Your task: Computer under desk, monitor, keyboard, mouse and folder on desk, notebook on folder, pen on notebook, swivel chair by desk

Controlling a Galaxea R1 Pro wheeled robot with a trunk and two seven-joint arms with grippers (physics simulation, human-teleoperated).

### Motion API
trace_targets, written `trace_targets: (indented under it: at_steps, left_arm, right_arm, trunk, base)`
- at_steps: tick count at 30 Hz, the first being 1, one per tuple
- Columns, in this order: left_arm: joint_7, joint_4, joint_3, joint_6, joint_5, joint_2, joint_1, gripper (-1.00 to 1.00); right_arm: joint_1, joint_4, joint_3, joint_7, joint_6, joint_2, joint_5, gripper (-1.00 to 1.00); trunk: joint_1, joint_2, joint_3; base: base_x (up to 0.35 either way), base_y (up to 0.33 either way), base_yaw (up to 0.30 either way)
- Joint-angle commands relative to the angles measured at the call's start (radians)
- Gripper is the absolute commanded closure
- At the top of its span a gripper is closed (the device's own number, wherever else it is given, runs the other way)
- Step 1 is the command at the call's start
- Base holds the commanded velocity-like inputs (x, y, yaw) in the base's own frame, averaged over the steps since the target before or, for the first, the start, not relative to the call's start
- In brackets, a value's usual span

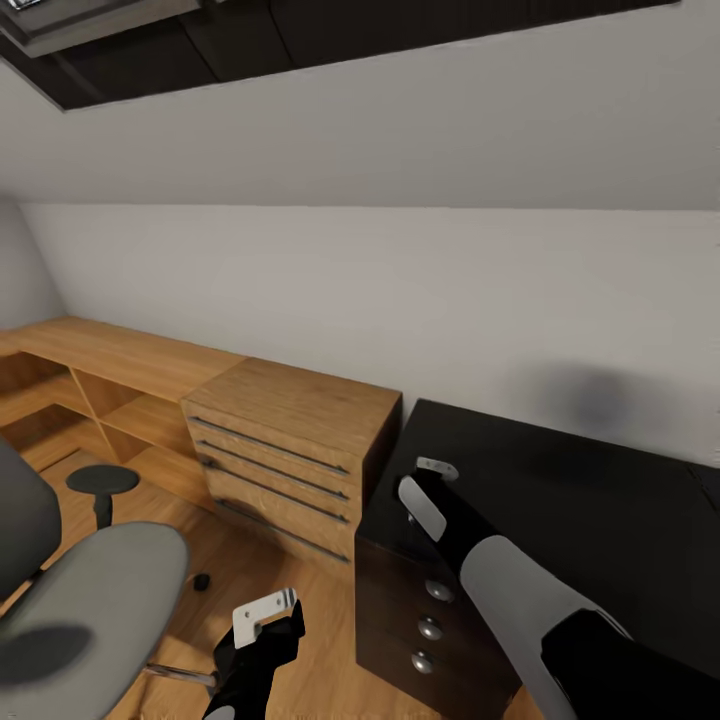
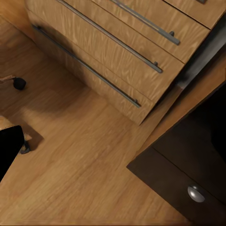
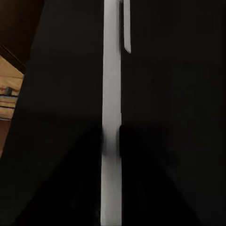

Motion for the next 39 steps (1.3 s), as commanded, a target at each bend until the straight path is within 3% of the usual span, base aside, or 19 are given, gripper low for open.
trace_targets:
  at_steps: [1, 2, 5, 6, 8, 12, 17, 19, 22, 23, 24, 39]
  left_arm:
    - [0.006, -0.001, 0.0, 0.003, 0.006, 0.0, 0.0, -1.0]
    - [0.005, 0.0, 0.0, 0.004, 0.006, 0.0, 0.0, -1.0]
    - [0.005, 0.003, 0.002, 0.005, 0.008, 0.0, 0.0, -1.0]
    - [0.004, 0.008, 0.004, 0.008, 0.01, 0.0, 0.0, -1.0]
    - [0.003, 0.035, 0.004, 0.01, 0.011, 0.0, 0.0, -1.0]
    - [-0.002, 0.103, 0.003, 0.013, 0.012, -0.003, 0.0, -1.0]
    - [-0.003, 0.132, 0.003, 0.015, 0.013, -0.004, 0.0, -1.0]
    - [-0.004, 0.236, 0.004, 0.016, 0.015, -0.013, -0.027, -1.0]
    - [-0.005, 0.295, 0.004, 0.016, 0.017, -0.021, -0.057, -1.0]
    - [-0.007, 0.317, 0.004, 0.016, 0.023, -0.023, -0.07, -1.0]
    - [-0.015, 0.357, 0.005, 0.015, 0.067, -0.024, -0.097, -1.0]
    - [-0.013, 0.356, 0.006, 0.012, 0.07, -0.022, -0.1, -1.0]
  right_arm:
    - [0.001, -0.011, 0.003, -0.005, 0.006, 0.0, -0.004, 1.0]
    - [0.005, -0.035, 0.003, -0.005, 0.015, 0.0, -0.005, 1.0]
    - [0.029, -0.12, 0.002, -0.005, 0.05, -0.033, -0.005, 1.0]
    - [0.056, -0.191, 0.003, -0.005, 0.065, -0.057, -0.005, 1.0]
    - [0.092, -0.272, 0.003, -0.005, 0.073, -0.082, -0.005, 1.0]
    - [0.166, -0.429, 0.002, -0.024, 0.084, -0.112, -0.005, 1.0]
    - [0.189, -0.512, 0.002, -0.055, 0.087, -0.119, -0.01, 1.0]
    - [0.194, -0.535, 0.001, -0.063, 0.088, -0.12, -0.016, 1.0]
    - [0.195, -0.538, 0.001, -0.064, 0.088, -0.121, -0.017, 1.0]
    - [0.195, -0.539, 0.001, -0.065, 0.088, -0.121, -0.017, 1.0]
    - [0.199, -0.542, 0.001, -0.065, 0.089, -0.121, -0.017, 1.0]
    - [0.207, -0.568, 0.0, -0.08, 0.08, -0.121, -0.024, 1.0]
  trunk:
    - [-0.004, 0.007, 0.002]
    - [-0.008, 0.014, 0.005]
    - [-0.02, 0.035, 0.015]
    - [-0.024, 0.042, 0.018]
    - [-0.031, 0.056, 0.024]
    - [-0.047, 0.084, 0.037]
    - [-0.066, 0.119, 0.052]
    - [-0.073, 0.133, 0.059]
    - [-0.085, 0.154, 0.068]
    - [-0.089, 0.161, 0.071]
    - [-0.093, 0.168, 0.074]
    - [-0.15, 0.273, 0.121]
  base:
    - [-0.288, 0.0, 0.0]
    - [-0.306, 0.0, 0.0]
    - [-0.324, 0.0, 0.0]
    - [-0.333, 0.0, 0.0]
    - [-0.335, 0.0, 0.0]
    - [-0.329, 0.0, 0.0]
    - [-0.149, 0.0, 0.0]
    - [-0.021, 0.0, 0.0]
    - [-0.006, 0.0, 0.0]
    - [-0.003, 0.0, 0.0]
    - [0.0, 0.0, 0.0]
    - [0.0, 0.0, 0.0]
